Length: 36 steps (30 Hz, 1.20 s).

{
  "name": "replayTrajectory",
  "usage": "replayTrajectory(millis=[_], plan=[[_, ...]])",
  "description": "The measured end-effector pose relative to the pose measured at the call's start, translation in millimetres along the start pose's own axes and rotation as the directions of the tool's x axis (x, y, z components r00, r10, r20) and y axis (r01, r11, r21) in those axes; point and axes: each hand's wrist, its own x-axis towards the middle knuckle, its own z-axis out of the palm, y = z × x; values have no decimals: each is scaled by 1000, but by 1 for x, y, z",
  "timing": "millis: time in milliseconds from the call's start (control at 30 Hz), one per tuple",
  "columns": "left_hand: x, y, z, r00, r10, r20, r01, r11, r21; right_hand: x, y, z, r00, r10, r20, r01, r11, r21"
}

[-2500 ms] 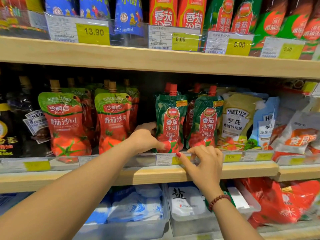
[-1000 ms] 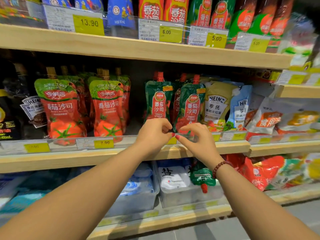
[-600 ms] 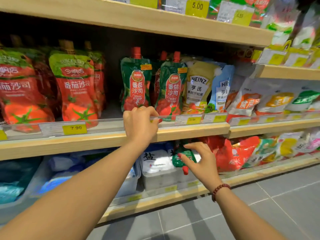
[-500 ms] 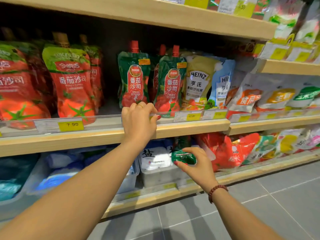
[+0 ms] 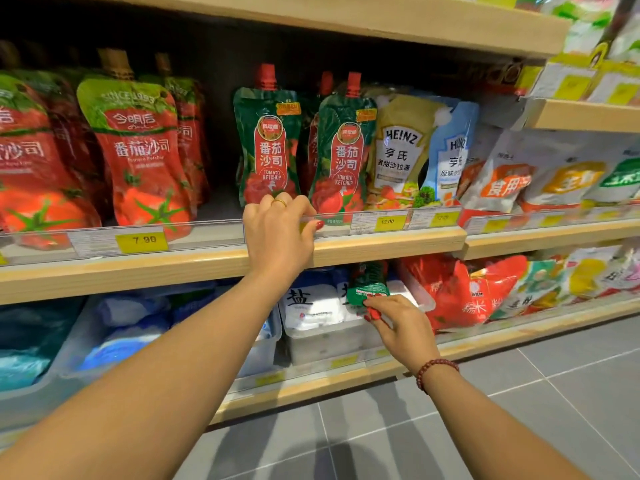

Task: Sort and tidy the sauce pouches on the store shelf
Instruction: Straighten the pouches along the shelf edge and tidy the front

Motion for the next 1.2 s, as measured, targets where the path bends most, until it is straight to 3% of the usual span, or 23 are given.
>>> replayTrajectory(millis=[133,267,433,533,633,700,800,1033,1100,1200], plan=[[-1,2,-3,1000,-9,30,10,1000,-25,10,-19,-23,982,-125,-144,126,992,-4],[-1,0,-10,996,2,86,3,998,-60,23,-40,-54,965,-162,-205,186,977,106],[-5,-4,-22,984,54,172,-15,975,-222,46,-68,-89,982,62,-180,21,905,424],[-8,-1,-35,979,108,175,-15,885,-466,60,-88,-100,983,154,-104,-59,789,611],[-13,2,-50,933,146,329,128,720,-682,72,-109,-109,986,143,-83,-34,668,744],[-16,0,-56,880,167,445,248,636,-730,83,-121,-116,989,116,-96,0,636,771],[-19,-3,-60,835,195,515,314,601,-735,105,-139,-126,991,78,-111,42,603,797],[6,-11,-81,900,51,433,330,567,-754,150,-178,-135,984,-52,-173,168,611,773],[15,-18,-90,903,44,427,324,583,-745,153,-179,-138,990,-65,-125,139,597,790],[25,-27,-99,910,-1,415,338,581,-740,145,-168,-131,995,-24,97,-62,614,787]])
